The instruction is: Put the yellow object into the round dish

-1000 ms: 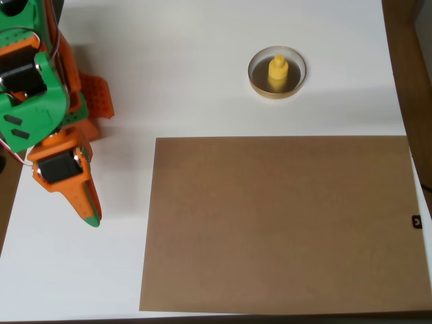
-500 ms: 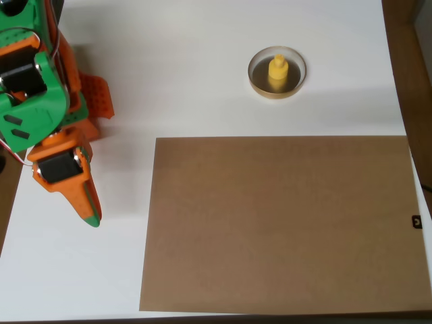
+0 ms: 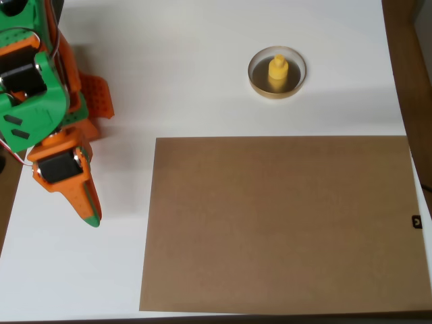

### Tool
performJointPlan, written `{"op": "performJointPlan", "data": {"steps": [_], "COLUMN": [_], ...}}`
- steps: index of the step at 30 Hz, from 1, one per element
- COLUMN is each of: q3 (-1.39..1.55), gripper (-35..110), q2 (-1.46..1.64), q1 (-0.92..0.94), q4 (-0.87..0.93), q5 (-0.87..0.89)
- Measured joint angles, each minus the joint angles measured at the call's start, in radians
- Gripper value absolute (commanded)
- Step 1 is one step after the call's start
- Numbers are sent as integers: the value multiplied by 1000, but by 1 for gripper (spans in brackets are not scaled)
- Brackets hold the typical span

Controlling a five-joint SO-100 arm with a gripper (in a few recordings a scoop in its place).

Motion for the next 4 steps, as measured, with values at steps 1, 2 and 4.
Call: {"op": "performJointPlan", "data": {"steps": [1, 2, 4], "q3": [0, 0, 0], "gripper": [1, 1, 1], "q2": [0, 0, 0], "q1": [0, 0, 0], "q4": [0, 0, 0], "q5": [0, 0, 0]}}
